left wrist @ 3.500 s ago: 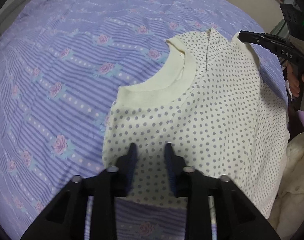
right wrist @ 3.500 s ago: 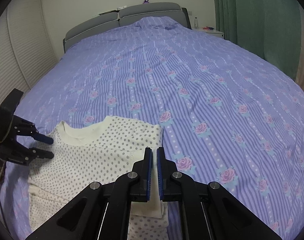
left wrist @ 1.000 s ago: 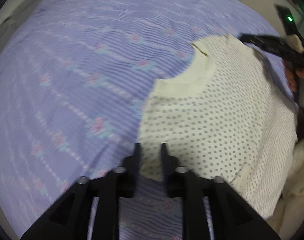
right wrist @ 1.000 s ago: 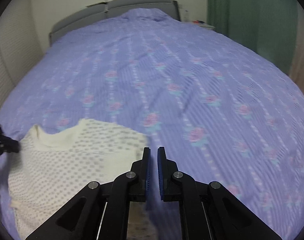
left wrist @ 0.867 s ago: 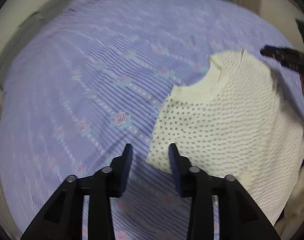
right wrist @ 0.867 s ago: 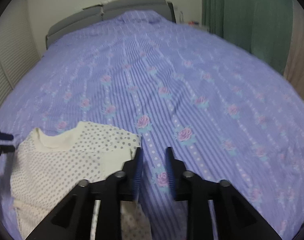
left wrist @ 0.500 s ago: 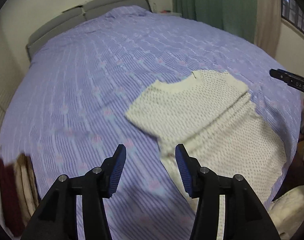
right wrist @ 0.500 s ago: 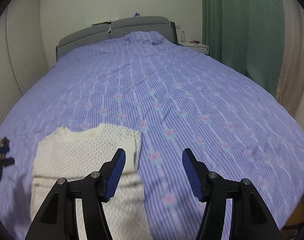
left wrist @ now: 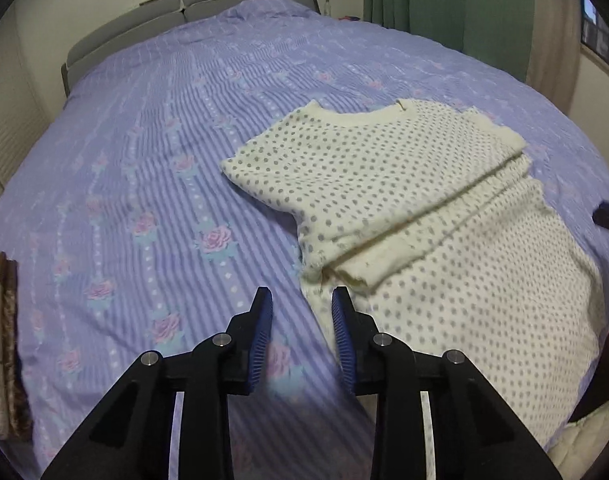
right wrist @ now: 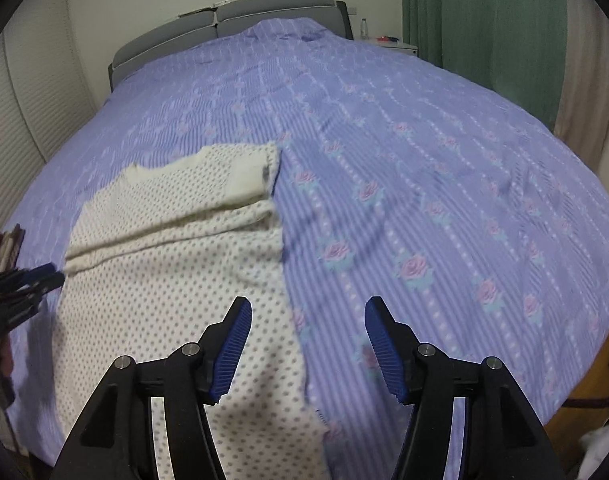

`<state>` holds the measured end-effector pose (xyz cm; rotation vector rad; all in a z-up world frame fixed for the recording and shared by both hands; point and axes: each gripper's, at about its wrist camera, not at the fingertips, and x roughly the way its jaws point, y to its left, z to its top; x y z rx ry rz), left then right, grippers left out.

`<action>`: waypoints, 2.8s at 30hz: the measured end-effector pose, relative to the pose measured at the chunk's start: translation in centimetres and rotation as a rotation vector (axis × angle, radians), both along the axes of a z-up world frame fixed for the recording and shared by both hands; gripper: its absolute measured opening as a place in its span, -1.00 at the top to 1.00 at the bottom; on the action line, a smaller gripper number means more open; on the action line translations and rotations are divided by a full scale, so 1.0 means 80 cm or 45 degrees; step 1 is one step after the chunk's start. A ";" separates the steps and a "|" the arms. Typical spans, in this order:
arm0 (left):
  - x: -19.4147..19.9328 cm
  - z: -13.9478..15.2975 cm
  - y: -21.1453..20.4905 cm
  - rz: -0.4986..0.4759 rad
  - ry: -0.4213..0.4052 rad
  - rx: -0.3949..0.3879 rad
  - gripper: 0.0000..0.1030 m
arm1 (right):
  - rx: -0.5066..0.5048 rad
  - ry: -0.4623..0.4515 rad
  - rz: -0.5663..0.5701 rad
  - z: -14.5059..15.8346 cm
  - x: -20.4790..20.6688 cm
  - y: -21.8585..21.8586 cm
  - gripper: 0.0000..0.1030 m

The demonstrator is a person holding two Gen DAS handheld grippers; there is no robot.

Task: Fold small clothes
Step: 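Move both open tools to the shirt hem, then grasp the hem corners with both tools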

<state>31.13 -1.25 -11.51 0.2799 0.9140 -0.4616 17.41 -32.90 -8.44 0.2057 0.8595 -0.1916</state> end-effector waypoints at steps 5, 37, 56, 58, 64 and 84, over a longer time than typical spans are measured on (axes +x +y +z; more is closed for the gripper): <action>0.015 0.000 -0.003 0.077 -0.014 -0.058 0.47 | 0.001 0.006 0.035 -0.003 0.003 0.010 -0.16; -0.242 0.017 0.020 0.250 0.051 -0.123 -0.23 | 0.196 0.078 0.157 -0.026 -0.106 -0.013 -0.15; -0.243 -0.047 0.018 0.260 0.292 -0.301 0.13 | 0.256 0.164 0.130 -0.076 -0.104 -0.002 0.16; -0.242 -0.051 0.014 0.253 0.299 -0.302 0.13 | 0.260 0.184 0.121 -0.084 -0.098 0.000 0.24; -0.230 -0.056 0.017 0.268 0.348 -0.360 0.70 | 0.299 0.181 0.131 -0.094 -0.091 0.002 0.77; -0.251 -0.008 0.038 0.341 0.326 -0.297 0.80 | 0.328 0.161 0.121 -0.043 -0.133 0.009 0.84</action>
